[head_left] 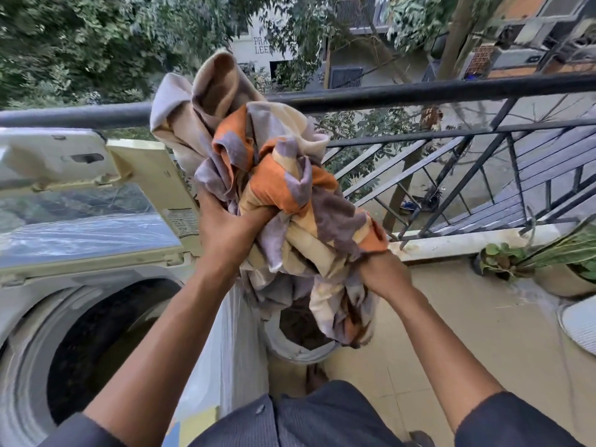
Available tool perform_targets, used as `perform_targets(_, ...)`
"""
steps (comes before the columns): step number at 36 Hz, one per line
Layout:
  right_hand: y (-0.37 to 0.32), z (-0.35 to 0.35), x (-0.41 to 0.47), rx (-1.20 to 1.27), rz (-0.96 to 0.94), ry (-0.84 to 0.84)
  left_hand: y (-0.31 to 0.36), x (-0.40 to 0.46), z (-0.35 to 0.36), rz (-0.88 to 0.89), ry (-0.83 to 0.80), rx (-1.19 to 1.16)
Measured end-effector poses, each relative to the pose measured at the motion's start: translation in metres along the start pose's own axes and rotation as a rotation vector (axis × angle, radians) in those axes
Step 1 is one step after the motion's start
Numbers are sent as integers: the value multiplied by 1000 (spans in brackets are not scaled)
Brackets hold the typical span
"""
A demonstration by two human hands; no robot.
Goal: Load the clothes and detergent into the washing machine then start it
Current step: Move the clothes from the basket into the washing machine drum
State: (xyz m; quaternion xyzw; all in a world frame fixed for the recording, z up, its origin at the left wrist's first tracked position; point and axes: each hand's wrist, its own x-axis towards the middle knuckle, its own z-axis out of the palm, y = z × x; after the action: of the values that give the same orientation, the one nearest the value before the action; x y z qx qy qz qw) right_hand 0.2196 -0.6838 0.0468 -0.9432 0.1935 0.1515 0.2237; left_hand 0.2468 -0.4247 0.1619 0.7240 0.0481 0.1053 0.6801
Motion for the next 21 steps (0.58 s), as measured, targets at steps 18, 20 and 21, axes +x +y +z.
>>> perform_targets(18,-87,-105,-73,1152,-529,-243,-29,-10,-2,-79,-149,12)
perform_targets(20,-101,-94,-79,1135,-578,-318,-23,-11,-4,-91,-243,-25)
perform_targets(21,-110,-93,-83,1103,-595,-322,-21,-10,-7,-105,-297,-55)
